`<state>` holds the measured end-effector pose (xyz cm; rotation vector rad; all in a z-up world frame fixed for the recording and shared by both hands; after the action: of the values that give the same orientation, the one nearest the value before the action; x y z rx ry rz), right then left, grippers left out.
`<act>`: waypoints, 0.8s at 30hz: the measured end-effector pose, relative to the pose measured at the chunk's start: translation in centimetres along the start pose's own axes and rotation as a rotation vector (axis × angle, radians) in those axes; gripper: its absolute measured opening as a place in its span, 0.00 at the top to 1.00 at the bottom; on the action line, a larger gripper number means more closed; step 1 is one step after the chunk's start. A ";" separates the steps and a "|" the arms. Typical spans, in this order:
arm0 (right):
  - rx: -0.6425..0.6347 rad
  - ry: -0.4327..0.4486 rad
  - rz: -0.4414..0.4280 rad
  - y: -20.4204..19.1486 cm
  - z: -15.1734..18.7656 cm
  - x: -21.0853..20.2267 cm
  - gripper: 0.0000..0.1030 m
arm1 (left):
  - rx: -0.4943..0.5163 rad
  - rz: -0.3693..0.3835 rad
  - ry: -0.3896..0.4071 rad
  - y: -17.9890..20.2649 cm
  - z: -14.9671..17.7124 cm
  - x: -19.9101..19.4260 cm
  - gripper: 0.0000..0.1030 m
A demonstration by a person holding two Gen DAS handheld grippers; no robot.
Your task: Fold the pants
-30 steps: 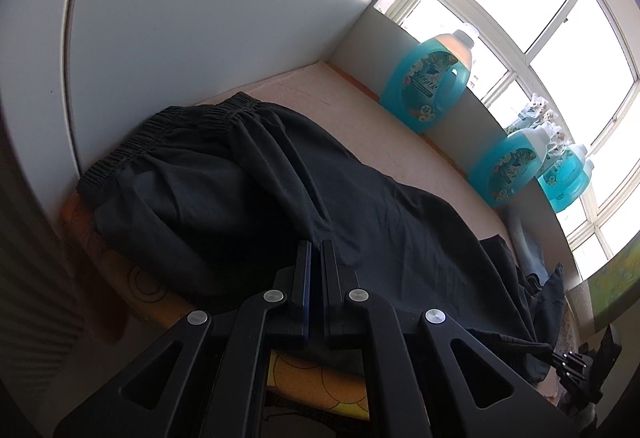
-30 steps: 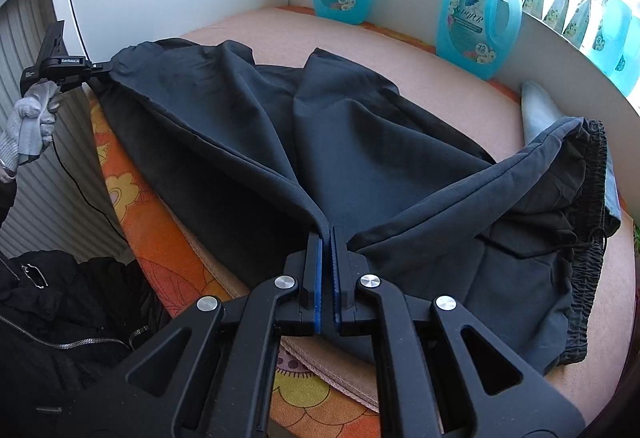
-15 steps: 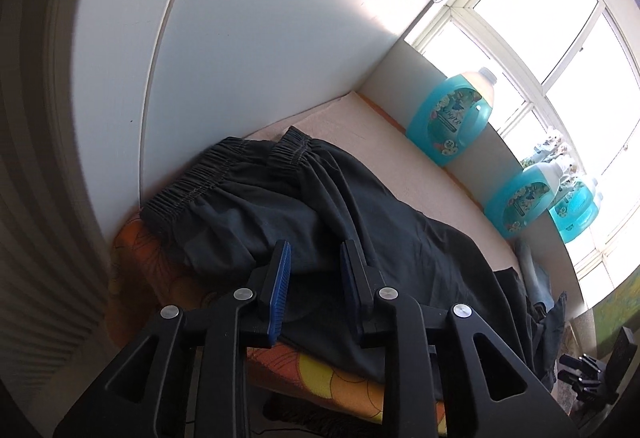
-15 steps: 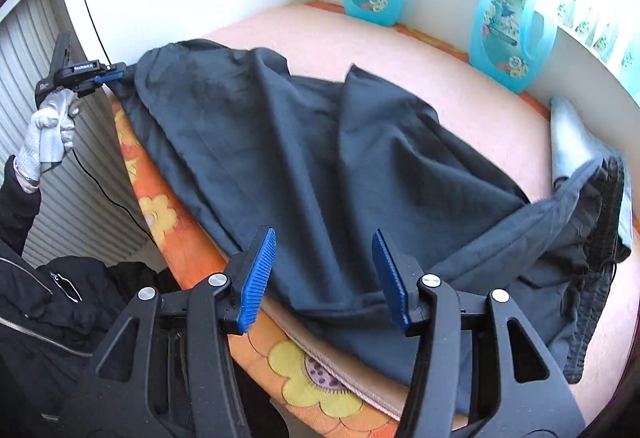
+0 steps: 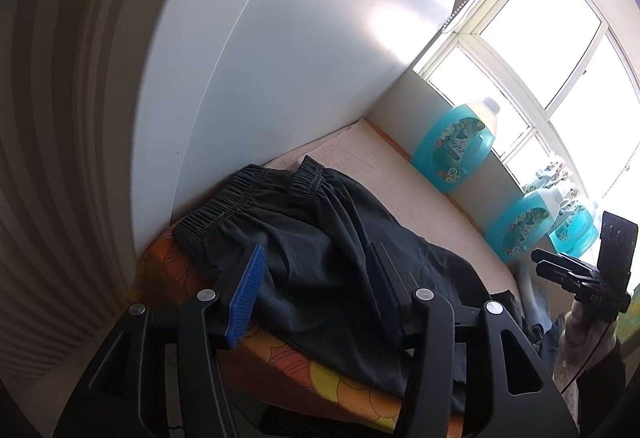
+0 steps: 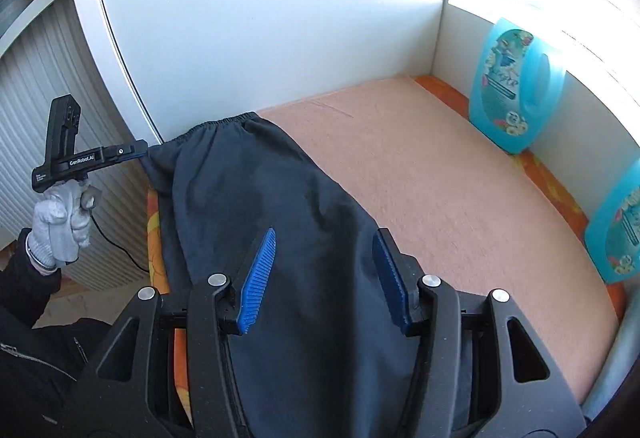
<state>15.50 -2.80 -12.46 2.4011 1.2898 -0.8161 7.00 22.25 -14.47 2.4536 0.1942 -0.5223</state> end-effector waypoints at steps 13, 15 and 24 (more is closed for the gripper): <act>-0.039 -0.088 -0.150 -2.5 -3.8 16.3 0.45 | 0.008 0.007 -0.057 2.0 0.9 4.7 0.49; -0.018 -0.106 -0.176 -2.5 -4.0 18.6 0.40 | 0.025 -0.006 -0.057 2.2 1.0 5.3 0.49; 0.067 -0.174 -0.285 -3.7 -4.6 26.2 0.40 | 0.015 -0.032 -0.053 1.8 1.4 6.9 0.50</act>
<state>25.47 18.97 -24.67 2.1655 1.5749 -1.1358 13.29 20.07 -17.38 2.4520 0.2090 -0.6039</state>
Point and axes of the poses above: each gripper's, at about its wrist camera, not at the fingertips, and x roughly the way its jaws point, y to its right, z to its underside, the point moved 8 cm from there along x, roughly the way its jaws point, and after that the axes turned 12 degrees about y, right-handed, at the moved point
